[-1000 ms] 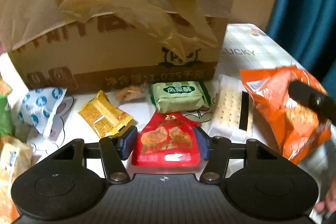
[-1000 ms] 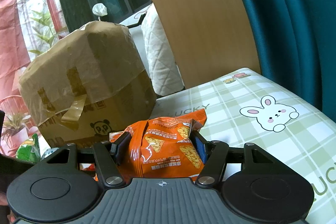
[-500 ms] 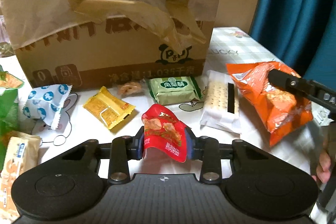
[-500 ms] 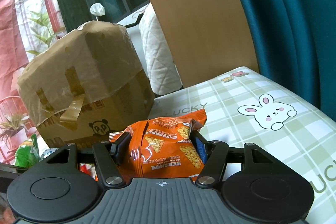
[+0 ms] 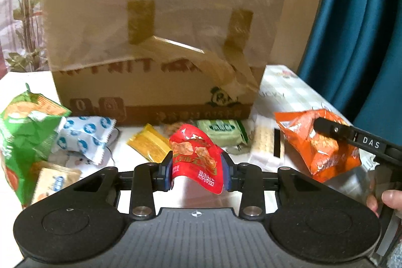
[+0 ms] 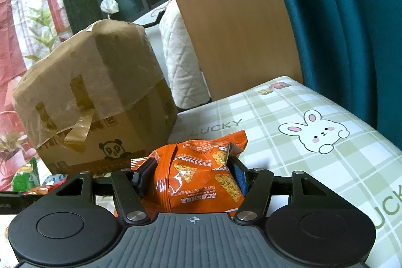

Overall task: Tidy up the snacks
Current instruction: 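Lift the red packet with the left gripper while the right gripper lifts the orange bag, then carry both packets over the box and open both grippers inside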

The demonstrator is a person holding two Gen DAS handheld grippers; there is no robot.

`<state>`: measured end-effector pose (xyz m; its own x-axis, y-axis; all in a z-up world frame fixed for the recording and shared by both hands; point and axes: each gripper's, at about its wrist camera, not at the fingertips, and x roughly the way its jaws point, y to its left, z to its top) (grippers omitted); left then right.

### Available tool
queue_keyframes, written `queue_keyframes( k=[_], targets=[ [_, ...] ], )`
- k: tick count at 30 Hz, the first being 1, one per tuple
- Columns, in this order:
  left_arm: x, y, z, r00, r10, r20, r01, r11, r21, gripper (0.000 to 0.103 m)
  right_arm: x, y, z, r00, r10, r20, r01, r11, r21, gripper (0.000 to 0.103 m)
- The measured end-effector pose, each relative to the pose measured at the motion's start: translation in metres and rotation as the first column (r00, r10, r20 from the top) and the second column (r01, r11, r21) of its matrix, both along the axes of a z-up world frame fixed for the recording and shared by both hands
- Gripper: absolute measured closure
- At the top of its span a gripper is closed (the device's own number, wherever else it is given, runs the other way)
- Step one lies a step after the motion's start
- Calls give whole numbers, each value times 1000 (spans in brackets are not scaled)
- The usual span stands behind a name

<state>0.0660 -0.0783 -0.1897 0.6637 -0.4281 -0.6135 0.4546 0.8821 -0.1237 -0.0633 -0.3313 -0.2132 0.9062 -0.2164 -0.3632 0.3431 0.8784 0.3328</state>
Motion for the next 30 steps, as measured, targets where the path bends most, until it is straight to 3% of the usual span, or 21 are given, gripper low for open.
queue_keyframes(
  k=[7, 13, 26, 30],
  targets=[
    [-2, 17, 18, 999, 20, 51, -18, 999, -28, 64, -6, -3, 13, 999, -43, 19, 42, 999, 27, 45],
    [-13, 25, 36, 995, 15, 95, -10, 998, -54, 64, -10, 1, 38, 997, -47, 56, 48, 999, -21, 45],
    [0, 35, 96, 969, 40, 242, -15, 994, -105, 64, 6, 11, 120, 983, 45, 179, -20, 990, -139, 45],
    [6, 36, 110, 960, 48, 275, -14, 992, -127, 64, 18, 11, 141, 974, 67, 217, -40, 991, -127, 45]
  ],
)
